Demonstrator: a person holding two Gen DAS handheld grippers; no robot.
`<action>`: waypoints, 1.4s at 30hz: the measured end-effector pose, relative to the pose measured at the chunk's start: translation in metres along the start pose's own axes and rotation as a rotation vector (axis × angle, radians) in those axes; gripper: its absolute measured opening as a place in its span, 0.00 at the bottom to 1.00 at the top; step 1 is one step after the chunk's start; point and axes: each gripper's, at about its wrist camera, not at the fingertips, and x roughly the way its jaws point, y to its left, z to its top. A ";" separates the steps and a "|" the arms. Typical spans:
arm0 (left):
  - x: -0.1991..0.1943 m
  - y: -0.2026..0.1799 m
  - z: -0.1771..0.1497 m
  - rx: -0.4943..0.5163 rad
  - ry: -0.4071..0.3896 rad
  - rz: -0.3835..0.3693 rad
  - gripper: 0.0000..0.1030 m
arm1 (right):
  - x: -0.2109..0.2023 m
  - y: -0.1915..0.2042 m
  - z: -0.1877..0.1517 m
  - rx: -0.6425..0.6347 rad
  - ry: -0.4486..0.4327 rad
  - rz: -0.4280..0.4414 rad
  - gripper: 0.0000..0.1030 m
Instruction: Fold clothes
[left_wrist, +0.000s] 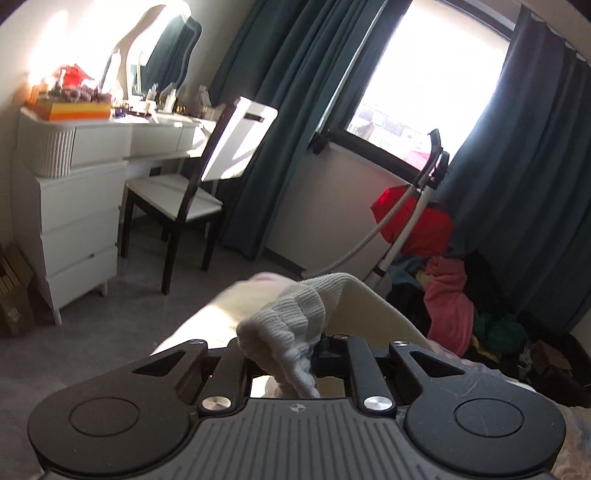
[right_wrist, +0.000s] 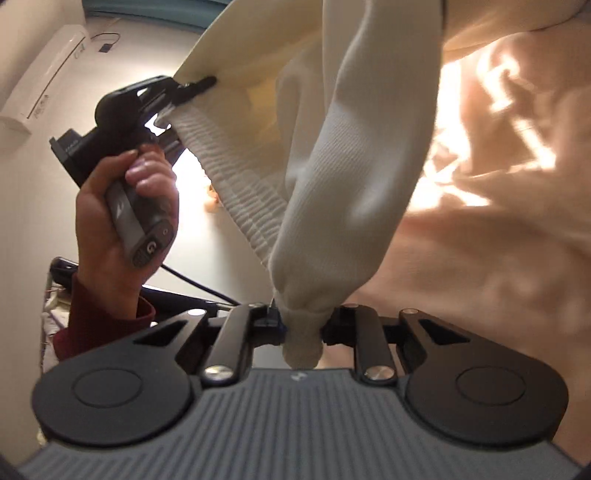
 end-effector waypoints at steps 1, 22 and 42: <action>0.004 0.005 0.012 0.023 -0.016 0.028 0.13 | 0.018 0.006 0.002 -0.003 0.009 0.024 0.20; 0.053 0.035 -0.036 0.158 0.045 0.204 0.89 | 0.036 0.042 0.000 -0.329 0.086 -0.188 0.71; -0.105 -0.124 -0.209 0.392 0.053 -0.204 0.88 | -0.234 0.019 0.021 -0.578 -0.436 -0.585 0.71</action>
